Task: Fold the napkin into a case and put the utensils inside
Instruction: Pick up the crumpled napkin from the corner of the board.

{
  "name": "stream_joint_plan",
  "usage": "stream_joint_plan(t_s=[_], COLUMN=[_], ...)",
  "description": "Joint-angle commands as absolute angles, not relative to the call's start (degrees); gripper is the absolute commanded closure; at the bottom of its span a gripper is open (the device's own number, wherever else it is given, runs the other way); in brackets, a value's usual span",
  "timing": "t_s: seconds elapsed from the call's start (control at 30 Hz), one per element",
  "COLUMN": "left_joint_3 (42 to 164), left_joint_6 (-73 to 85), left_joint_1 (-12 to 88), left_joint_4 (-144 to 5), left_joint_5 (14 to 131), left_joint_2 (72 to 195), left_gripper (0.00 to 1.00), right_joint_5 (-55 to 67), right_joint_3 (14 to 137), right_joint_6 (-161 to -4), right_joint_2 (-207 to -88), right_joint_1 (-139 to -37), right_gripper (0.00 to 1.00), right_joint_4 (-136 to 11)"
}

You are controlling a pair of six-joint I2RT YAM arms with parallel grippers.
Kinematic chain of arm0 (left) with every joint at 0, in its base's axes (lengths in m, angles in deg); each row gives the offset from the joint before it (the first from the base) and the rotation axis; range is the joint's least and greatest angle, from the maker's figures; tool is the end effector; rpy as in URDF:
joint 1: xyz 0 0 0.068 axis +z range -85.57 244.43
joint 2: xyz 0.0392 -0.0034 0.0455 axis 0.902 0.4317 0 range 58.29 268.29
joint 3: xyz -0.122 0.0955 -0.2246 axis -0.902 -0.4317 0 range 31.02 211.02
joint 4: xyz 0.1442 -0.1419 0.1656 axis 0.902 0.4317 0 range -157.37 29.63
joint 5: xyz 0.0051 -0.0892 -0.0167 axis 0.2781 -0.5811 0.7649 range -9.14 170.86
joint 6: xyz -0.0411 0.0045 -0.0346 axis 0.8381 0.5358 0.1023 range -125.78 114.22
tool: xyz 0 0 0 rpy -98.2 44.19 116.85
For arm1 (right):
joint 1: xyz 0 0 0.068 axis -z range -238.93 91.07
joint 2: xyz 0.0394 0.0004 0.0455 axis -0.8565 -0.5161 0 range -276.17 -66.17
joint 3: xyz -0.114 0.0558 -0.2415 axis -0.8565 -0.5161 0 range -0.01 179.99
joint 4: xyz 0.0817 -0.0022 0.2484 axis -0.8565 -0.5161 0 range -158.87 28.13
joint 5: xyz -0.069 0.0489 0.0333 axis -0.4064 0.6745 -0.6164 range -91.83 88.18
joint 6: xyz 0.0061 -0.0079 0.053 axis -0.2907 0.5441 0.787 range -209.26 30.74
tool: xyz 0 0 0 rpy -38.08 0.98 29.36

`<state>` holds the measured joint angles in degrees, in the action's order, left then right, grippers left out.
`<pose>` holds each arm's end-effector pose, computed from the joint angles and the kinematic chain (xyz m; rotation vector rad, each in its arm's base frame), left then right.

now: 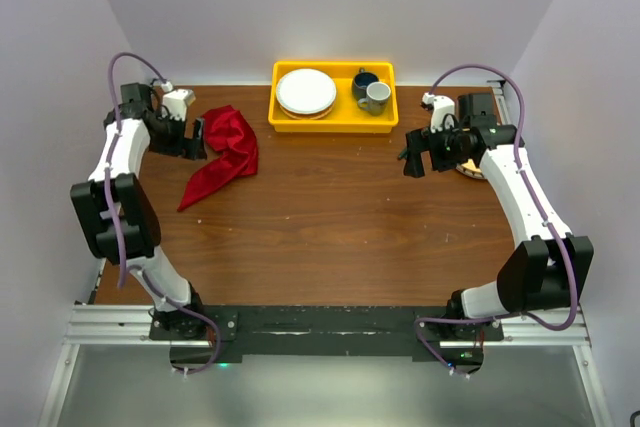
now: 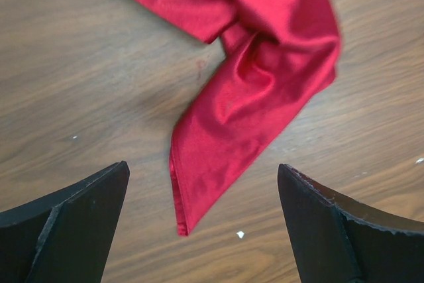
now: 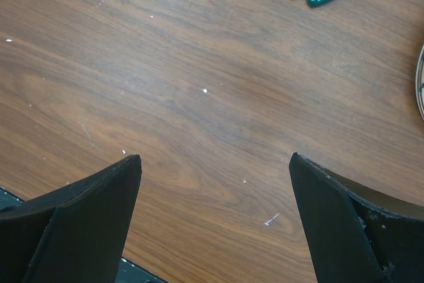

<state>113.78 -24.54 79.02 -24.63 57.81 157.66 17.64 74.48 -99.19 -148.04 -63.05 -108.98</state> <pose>0.3609 0.0795 0.2697 0.2311 2.4976 -0.2923 0.2942 0.0332 0.3153 -0.4388 2.4460 0.3847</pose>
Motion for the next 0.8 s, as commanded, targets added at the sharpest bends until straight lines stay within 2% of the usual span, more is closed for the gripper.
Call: stream_joint_plan(t_s=[0.0, 0.23, 0.4, 0.5, 0.53, 0.7, 0.77], left_joint_3=[117.59, 116.02, 113.56, 112.41, 112.06, 110.92, 110.91], left_joint_6=[-29.85, -32.41, -34.34, -35.31, -35.57, -37.24, -38.11], left_joint_1=[79.02, 79.1, 78.93, 78.93, 79.02, 78.4, 77.88], left_joint_4=[-21.76, -21.84, -22.19, -21.41, -21.23, -20.0, -19.39], left_joint_5=[57.49, 57.13, 56.95, 56.34, 56.16, 55.2, 55.02], left_joint_2=[163.39, 169.2, 171.75, 172.2, 172.2, 171.06, 170.44], left_gripper=[0.0, 0.0, 0.11, 0.26, 0.37, 0.59, 0.83], right_joint_5=[20.23, 20.59, 20.41, 20.59, 20.76, 21.55, 21.99], right_joint_3=[73.38, 72.58, 73.64, 74.08, 74.16, 75.57, 76.36], right_joint_6=[-98.4, -97.25, -97.61, -97.61, -97.61, -97.69, -97.69], right_joint_2=[-147.64, -147.74, -148.35, -148.52, -148.7, -150.11, -150.55], right_joint_1=[-63.24, -63.24, -63.24, -63.24, -63.24, -63.24, -63.33], right_gripper=[0.02, 0.02, 0.02, 0.02, 0.02, 0.02, 0.02], right_joint_4=[-107.13, -106.25, -106.95, -107.04, -106.96, -107.48, -107.66])
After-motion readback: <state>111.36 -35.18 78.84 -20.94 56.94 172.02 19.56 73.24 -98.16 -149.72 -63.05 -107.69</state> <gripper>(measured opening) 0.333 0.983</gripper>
